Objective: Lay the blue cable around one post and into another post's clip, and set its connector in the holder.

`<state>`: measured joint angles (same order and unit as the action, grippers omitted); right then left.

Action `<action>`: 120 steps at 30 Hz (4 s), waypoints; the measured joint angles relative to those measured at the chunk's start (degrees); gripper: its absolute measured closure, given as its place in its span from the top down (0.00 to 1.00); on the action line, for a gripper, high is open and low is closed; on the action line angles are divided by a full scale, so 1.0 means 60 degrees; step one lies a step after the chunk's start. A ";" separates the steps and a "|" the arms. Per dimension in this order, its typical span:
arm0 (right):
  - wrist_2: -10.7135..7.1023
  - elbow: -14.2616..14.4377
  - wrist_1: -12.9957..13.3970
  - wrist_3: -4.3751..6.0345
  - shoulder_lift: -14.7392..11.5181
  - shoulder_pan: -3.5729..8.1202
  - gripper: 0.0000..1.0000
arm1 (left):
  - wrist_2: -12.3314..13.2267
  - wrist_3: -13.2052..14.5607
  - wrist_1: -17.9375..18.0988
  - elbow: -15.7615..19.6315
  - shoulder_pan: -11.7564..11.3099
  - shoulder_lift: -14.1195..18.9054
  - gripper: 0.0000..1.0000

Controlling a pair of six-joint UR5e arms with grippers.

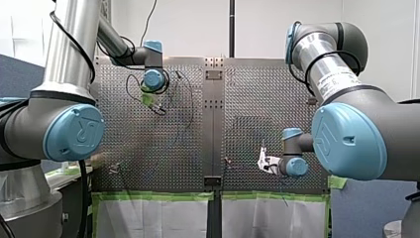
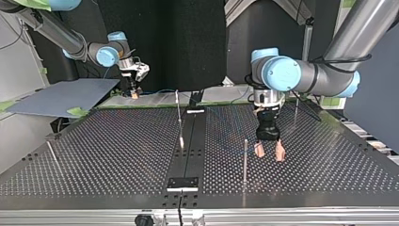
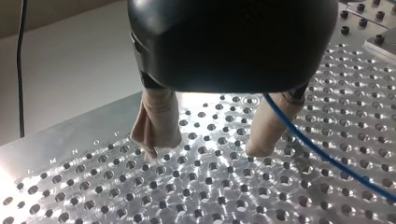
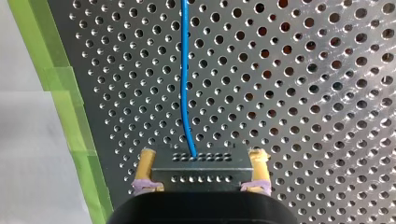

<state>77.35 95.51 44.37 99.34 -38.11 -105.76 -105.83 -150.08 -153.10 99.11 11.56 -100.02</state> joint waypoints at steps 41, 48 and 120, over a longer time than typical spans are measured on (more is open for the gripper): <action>0.0722 0.0341 -0.0961 0.0476 -0.1806 0.0083 0.00 | 0.0535 0.0267 -0.0036 -0.0511 -0.0444 -0.0960 1.00; 0.0973 0.0107 -0.1236 0.1127 -0.2461 0.0280 0.00 | 0.0536 0.0239 -0.0033 -0.0511 -0.0456 -0.0958 1.00; 0.1431 -0.0663 -0.3134 -0.1501 -0.4592 0.2883 0.00 | 0.0764 0.0273 -0.0095 -0.0511 -0.0255 -0.0957 1.00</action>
<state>85.94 91.53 25.57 90.33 -65.66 -88.46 -101.25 -148.44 -153.67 96.04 10.03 -105.76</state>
